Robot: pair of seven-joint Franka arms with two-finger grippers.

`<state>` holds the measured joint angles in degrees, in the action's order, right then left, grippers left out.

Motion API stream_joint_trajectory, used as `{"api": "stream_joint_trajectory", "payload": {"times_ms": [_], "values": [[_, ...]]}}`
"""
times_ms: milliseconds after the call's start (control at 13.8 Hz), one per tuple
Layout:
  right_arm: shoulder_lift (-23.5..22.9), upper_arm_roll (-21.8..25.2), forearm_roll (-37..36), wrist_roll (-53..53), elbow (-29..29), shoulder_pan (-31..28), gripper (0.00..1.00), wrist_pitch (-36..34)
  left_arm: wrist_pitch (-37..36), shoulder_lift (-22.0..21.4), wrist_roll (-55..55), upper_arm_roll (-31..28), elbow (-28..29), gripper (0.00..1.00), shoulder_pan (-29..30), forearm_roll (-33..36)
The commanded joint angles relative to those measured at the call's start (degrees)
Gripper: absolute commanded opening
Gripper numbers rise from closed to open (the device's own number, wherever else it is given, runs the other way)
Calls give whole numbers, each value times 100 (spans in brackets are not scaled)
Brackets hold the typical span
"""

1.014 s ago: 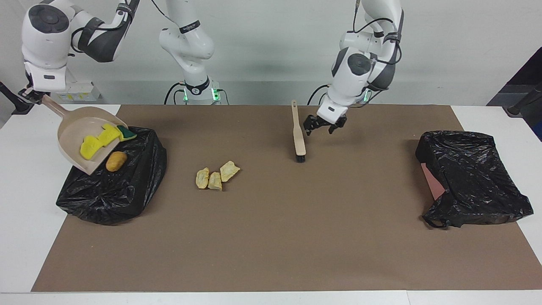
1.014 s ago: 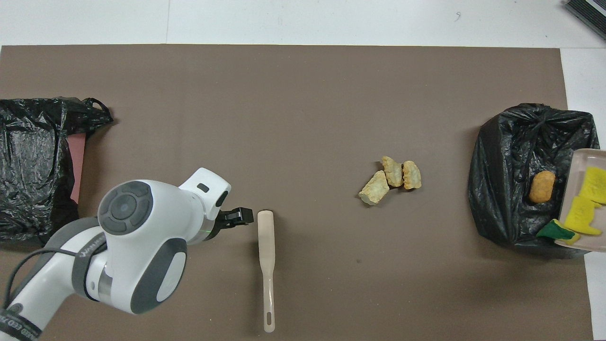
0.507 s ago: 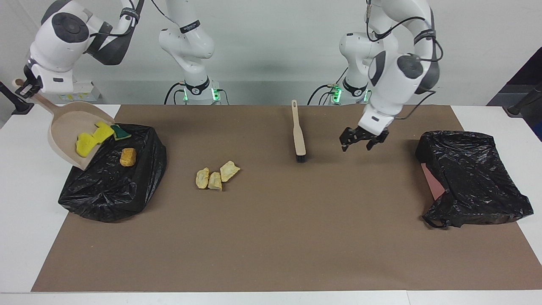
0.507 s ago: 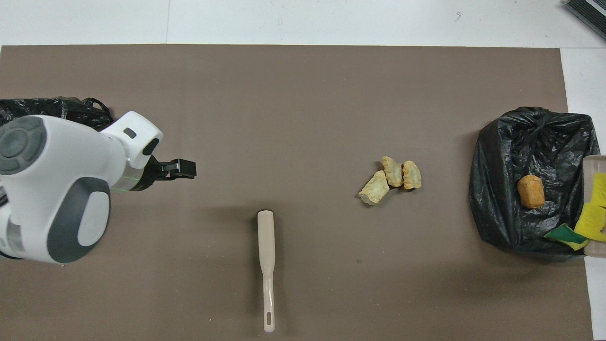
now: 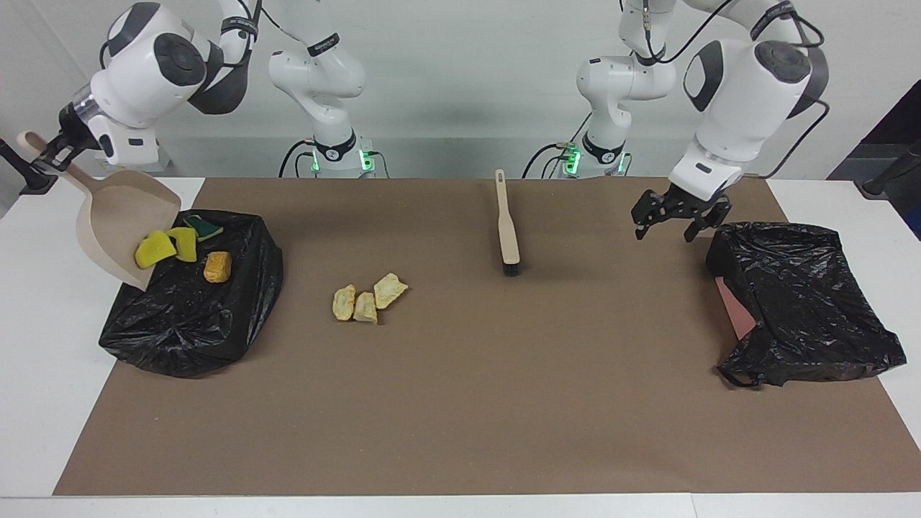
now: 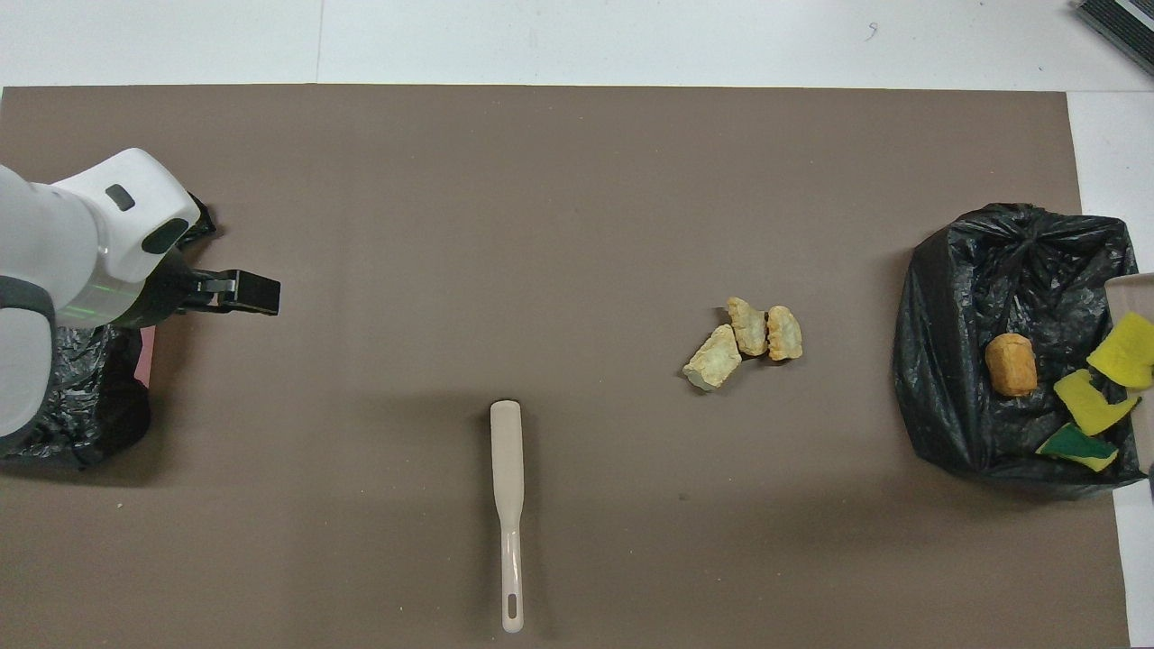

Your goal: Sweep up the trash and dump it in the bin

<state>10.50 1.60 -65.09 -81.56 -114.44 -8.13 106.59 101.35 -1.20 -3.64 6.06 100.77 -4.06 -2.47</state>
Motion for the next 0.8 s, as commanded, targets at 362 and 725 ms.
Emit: {"api": "stream_joint_trajectory", "payload": {"times_ms": [362,725], "values": [[-110,-151,107,192,904,952,0,-2050,-1091,401,373,53,-1068,100,468,150],[163,-503,2697,2078,1196,1024,0,-2986,-1153,717,468,44,-1569,100,564,159]]}}
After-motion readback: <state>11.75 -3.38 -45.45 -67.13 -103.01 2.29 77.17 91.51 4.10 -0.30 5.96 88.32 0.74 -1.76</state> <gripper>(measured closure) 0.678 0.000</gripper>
